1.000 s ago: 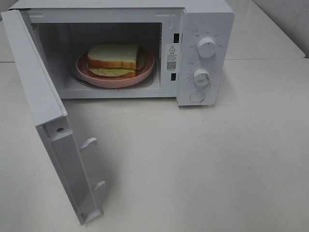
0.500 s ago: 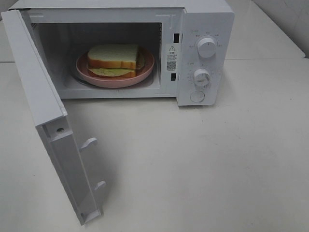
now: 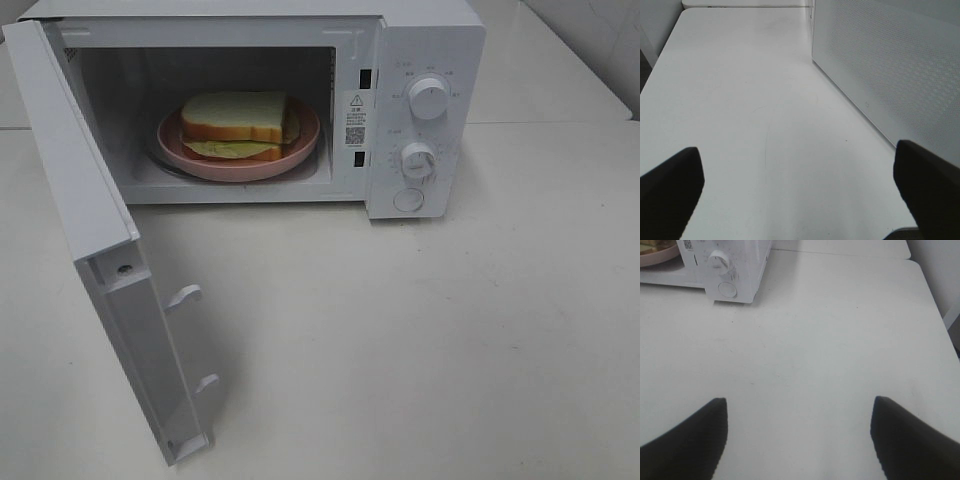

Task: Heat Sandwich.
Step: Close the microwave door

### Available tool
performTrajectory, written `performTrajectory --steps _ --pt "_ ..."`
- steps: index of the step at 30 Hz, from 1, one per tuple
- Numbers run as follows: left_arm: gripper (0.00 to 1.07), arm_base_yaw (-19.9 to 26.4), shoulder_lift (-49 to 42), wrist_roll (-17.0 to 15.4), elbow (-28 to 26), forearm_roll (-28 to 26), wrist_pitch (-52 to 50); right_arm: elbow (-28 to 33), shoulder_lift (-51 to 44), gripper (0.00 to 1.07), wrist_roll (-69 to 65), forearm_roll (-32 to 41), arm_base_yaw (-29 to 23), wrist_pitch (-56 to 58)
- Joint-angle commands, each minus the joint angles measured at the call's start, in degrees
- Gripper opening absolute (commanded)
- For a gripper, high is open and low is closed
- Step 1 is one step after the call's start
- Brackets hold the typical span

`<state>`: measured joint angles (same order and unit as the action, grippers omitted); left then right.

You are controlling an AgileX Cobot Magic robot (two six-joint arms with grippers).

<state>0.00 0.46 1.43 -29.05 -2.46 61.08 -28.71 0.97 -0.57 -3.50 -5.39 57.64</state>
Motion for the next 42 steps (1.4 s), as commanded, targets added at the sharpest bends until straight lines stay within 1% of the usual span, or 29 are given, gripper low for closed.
performTrajectory --steps 1,42 --pt "0.98 -0.1 0.1 0.1 -0.5 0.0 0.1 0.1 -2.8 0.76 0.2 0.1 0.7 -0.5" --pt "0.98 -0.1 0.1 0.1 -0.5 -0.1 0.1 0.1 -2.6 0.76 -0.7 -0.4 1.3 -0.5"
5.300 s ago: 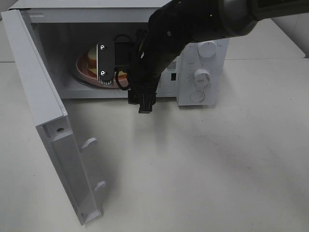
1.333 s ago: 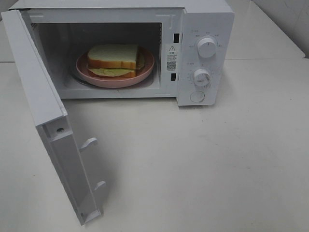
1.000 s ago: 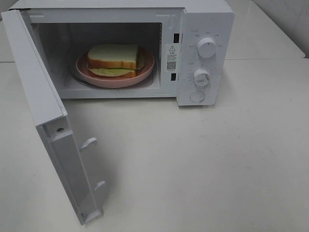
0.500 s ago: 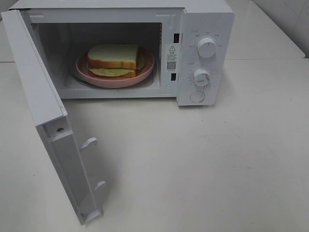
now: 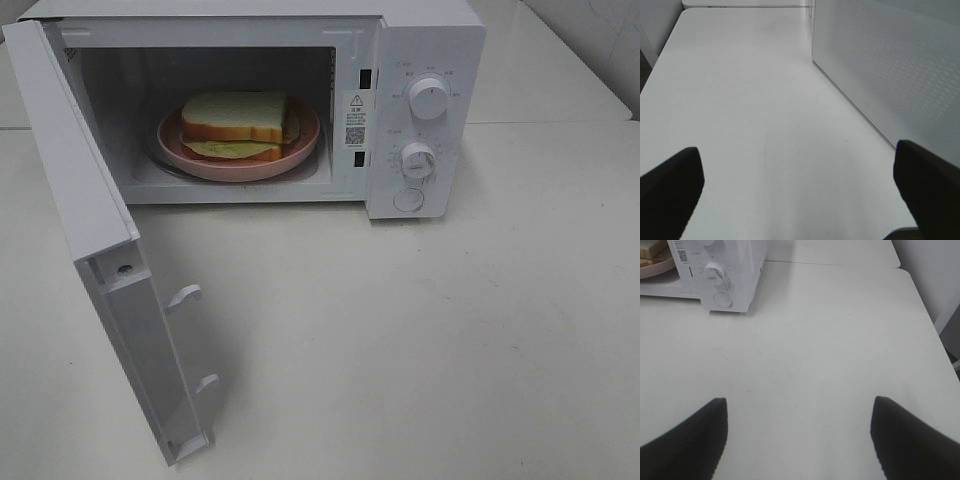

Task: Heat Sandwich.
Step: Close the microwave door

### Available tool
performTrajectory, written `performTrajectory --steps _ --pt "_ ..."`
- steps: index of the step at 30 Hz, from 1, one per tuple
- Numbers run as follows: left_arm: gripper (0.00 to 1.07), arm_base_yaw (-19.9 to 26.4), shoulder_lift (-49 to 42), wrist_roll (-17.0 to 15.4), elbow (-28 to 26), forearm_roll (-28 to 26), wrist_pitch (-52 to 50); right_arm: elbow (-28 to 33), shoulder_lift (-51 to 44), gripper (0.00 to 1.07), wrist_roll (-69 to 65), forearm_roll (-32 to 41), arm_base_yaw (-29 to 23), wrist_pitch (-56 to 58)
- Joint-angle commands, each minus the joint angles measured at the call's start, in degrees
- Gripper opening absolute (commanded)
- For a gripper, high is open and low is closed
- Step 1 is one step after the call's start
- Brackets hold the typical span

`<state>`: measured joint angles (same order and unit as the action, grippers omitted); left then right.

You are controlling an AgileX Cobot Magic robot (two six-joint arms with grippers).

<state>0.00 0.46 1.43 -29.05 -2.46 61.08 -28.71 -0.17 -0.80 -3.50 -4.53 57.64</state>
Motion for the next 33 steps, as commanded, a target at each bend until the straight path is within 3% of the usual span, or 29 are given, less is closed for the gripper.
performTrajectory --steps 1,29,33 --pt "0.98 -0.1 0.1 0.1 -0.5 -0.1 0.1 0.1 -1.5 0.76 -0.5 -0.4 0.5 -0.5" --pt "0.98 -0.1 0.9 -0.1 -1.0 0.0 -0.6 0.1 -1.5 0.76 -0.5 -0.4 0.5 -0.5" --pt "0.93 -0.1 4.6 -0.1 -2.2 0.2 -2.2 0.1 -1.5 0.76 -0.5 -0.4 0.5 -0.5"
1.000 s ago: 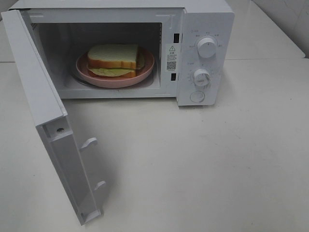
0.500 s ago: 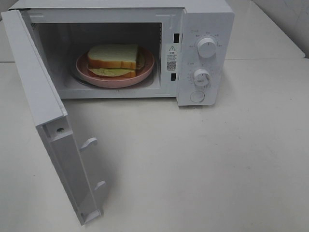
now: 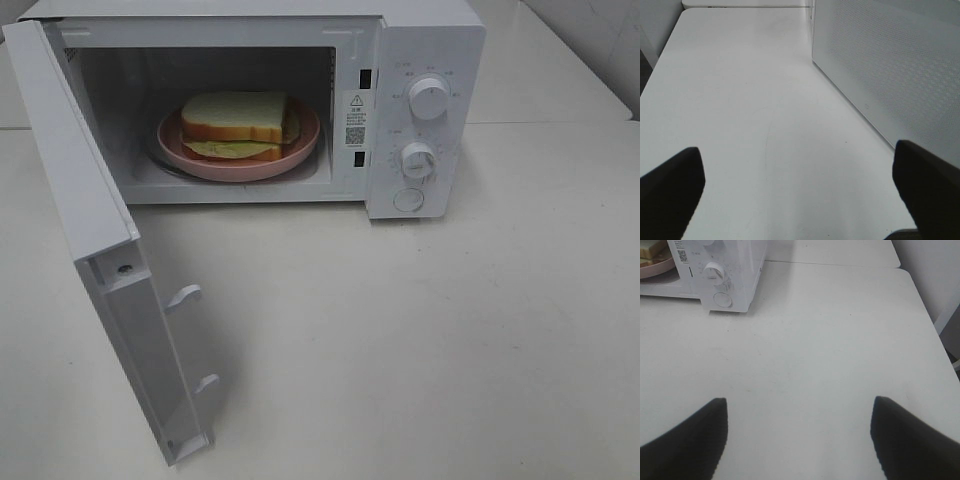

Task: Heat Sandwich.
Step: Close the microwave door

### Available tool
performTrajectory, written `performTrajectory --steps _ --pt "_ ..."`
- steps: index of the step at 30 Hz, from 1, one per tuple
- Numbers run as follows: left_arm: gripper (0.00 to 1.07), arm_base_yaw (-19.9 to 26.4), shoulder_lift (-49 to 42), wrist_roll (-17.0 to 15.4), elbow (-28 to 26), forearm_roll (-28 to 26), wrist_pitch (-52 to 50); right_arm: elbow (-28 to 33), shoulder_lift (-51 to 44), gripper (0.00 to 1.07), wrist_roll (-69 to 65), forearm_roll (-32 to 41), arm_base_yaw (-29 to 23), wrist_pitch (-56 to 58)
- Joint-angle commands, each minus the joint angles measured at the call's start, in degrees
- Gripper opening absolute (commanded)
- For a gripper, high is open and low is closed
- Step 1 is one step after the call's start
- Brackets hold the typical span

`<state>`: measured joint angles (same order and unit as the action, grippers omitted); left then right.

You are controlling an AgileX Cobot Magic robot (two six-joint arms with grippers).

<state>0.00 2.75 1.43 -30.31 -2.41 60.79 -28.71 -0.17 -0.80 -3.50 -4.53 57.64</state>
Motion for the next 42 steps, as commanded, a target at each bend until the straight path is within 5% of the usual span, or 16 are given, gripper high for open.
performTrajectory --steps 1,8,17,23,32,42 --pt "0.86 -0.1 4.8 -0.1 -1.0 0.4 -3.2 0.1 -1.5 0.76 -0.5 -0.4 0.5 -0.5" --pt "0.57 -0.1 12.5 -0.1 -0.7 2.4 -8.0 0.1 -1.5 0.76 -0.5 -0.4 0.5 -0.5" --pt "0.01 -0.1 24.2 -0.1 2.6 5.0 -21.4 0.1 -1.5 0.76 -0.5 -0.4 0.5 -0.5" --pt "0.00 -0.1 29.2 0.0 6.0 5.3 -31.9 0.1 -1.5 0.76 -0.5 -0.4 0.5 -0.5" --pt "0.00 -0.1 38.5 0.3 18.4 5.9 -69.3 0.1 -1.5 0.76 -0.5 -0.4 0.5 -0.5" --pt "0.00 -0.1 51.5 -0.1 19.9 8.0 -88.7 0.1 -1.5 0.76 -0.5 -0.4 0.5 -0.5"
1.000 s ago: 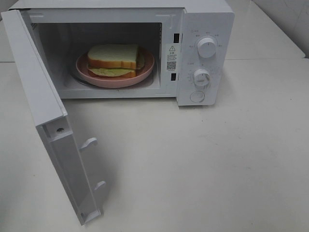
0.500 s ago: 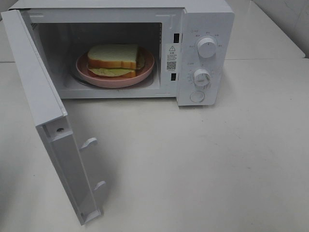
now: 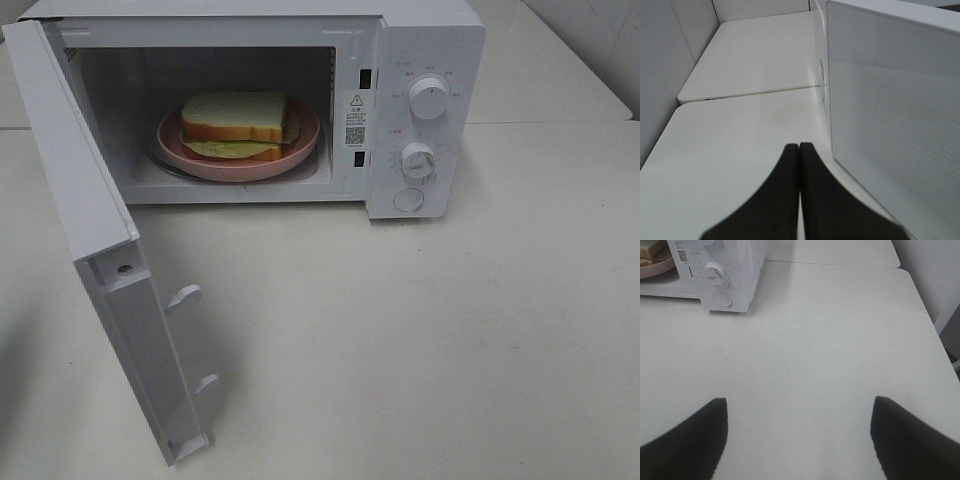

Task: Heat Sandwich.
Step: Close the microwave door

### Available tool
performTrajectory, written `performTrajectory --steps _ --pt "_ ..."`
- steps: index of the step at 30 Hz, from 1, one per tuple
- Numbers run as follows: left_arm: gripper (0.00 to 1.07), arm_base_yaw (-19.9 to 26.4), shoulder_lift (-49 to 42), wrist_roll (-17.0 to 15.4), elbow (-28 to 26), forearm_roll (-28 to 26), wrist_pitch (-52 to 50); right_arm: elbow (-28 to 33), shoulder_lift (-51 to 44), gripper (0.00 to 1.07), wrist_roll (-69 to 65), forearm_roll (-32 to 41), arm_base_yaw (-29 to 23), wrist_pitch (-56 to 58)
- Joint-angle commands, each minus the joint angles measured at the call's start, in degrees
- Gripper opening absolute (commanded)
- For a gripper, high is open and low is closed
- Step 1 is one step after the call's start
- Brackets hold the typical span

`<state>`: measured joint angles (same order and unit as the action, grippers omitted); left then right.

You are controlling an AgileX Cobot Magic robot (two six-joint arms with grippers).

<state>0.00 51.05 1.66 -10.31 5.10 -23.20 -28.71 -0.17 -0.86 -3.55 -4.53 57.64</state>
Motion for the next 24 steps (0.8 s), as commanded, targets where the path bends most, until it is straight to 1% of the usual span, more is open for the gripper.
performTrajectory --steps 1,4,5,7,8,9,10,11,12,13,14,15,16,17,18,21,22,23,24 --pt "0.00 -0.1 3.2 -0.3 -0.1 0.5 -4.7 0.1 -1.5 0.76 -0.5 -0.3 0.5 -0.5" --pt "0.00 -0.1 7.8 -1.0 -1.4 1.3 -7.7 0.1 -1.5 0.76 -0.5 -0.3 0.5 -0.5" --pt "0.00 -0.1 7.8 -1.0 -1.4 1.3 -7.7 0.1 -1.5 0.76 -0.5 -0.3 0.5 -0.5" --pt "0.00 -0.1 9.4 -2.9 -2.0 3.2 -9.3 0.1 -1.5 0.76 -0.5 -0.3 0.5 -0.5" --pt "0.00 -0.1 10.9 -5.4 -2.6 6.5 -11.1 0.1 -1.5 0.76 -0.5 -0.3 0.5 -0.5" --pt "0.00 -0.1 11.7 -6.5 -2.7 8.0 -12.1 0.1 -1.5 0.76 -0.5 -0.3 0.5 -0.5" --pt "0.00 -0.1 11.7 -6.5 -2.7 8.0 -12.1 0.1 -1.5 0.76 -0.5 -0.3 0.5 -0.5" --pt "0.00 -0.1 12.4 -7.8 -2.7 9.8 -13.3 0.1 -1.5 0.76 -0.5 -0.3 0.5 -0.5" --pt "0.00 -0.1 13.8 -10.0 -2.7 12.7 -15.5 0.1 -1.5 0.76 -0.5 -0.3 0.5 -0.5" --pt "0.00 -0.1 14.7 -11.1 -2.8 14.3 -16.6 0.1 -1.5 0.76 -0.5 -0.3 0.5 -0.5" --pt "0.00 -0.1 14.7 -11.1 -2.8 14.3 -16.6 0.1 -1.5 0.76 -0.5 -0.3 0.5 -0.5" --pt "0.00 -0.1 15.4 -12.0 -3.0 16.0 -17.2 0.1 -1.5 0.76 -0.5 -0.3 0.5 -0.5" --pt "0.00 -0.1 16.4 -13.1 -3.5 17.6 -17.7 0.1 -1.5 0.76 -0.5 -0.3 0.5 -0.5" --pt "0.00 -0.1 18.3 -15.2 -4.4 20.1 -18.7 0.1 -1.5 0.76 -0.5 -0.3 0.5 -0.5" --pt "0.00 -0.5 19.1 -16.0 -5.0 21.1 -19.0 0.1 -1.5 0.76 -0.5 -0.3 0.5 -0.5" --pt "0.00 -1.7 20.5 -16.3 -6.0 22.1 -19.0 0.1 -1.5 0.76 -0.5 -0.3 0.5 -0.5" --pt "0.00 -3.8 21.7 -15.8 -6.8 22.0 -18.9 0.1 -1.5 0.76 -0.5 -0.3 0.5 -0.5" --pt "0.00 -5.0 22.3 -14.8 -7.0 21.8 -18.9 0.1 -1.5 0.76 -0.5 -0.3 0.5 -0.5" --pt "0.00 -5.0 22.3 -14.8 -7.0 21.8 -18.9 0.1 -1.5 0.76 -0.5 -0.3 0.5 -0.5"
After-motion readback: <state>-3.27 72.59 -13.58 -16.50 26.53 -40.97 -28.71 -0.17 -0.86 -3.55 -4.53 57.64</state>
